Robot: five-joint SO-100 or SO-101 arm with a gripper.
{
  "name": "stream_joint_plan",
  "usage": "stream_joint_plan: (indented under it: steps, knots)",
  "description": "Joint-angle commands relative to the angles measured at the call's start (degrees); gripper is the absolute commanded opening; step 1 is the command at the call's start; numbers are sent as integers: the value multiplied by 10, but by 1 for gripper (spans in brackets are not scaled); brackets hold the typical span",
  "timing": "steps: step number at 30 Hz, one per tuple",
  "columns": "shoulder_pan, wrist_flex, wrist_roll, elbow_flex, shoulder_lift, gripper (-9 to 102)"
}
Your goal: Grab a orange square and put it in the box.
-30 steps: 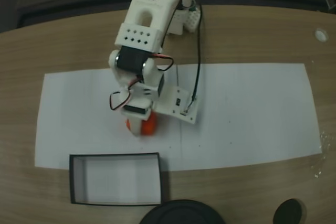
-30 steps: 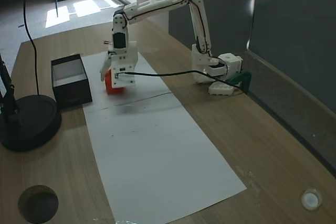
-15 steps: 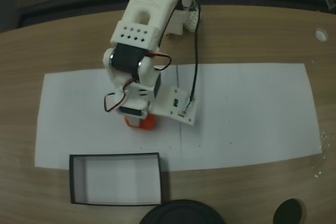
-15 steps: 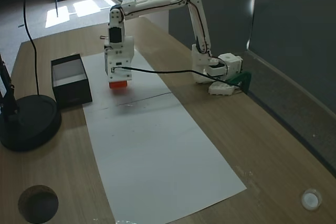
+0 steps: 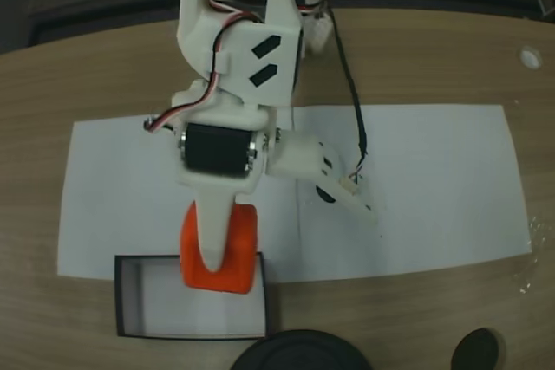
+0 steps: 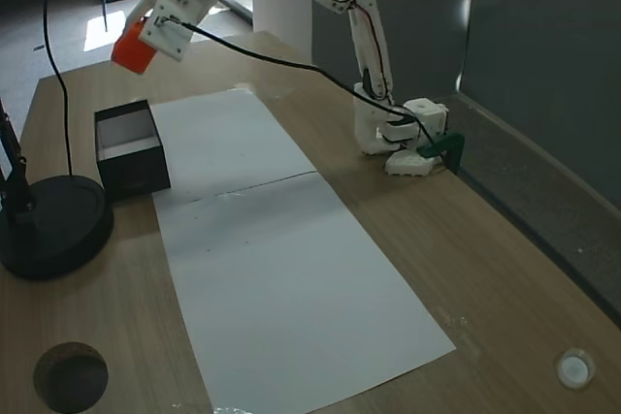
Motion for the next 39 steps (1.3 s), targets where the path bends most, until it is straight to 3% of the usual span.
stream_joint_plan:
  steps: [1, 9, 16, 22, 25, 32, 39]
  knots:
    - [-4, -30, -1, -73, -47, 4]
    - [27, -45, 1, -194, -258, 4]
    - [45, -40, 0, -243, -324, 5]
    - [51, -13, 4, -243, -305, 33]
    - [51, 11, 4, -243, -281, 39]
    - [48, 87, 5, -243, -135, 32]
    - [24, 178, 5, -234, 118, 4]
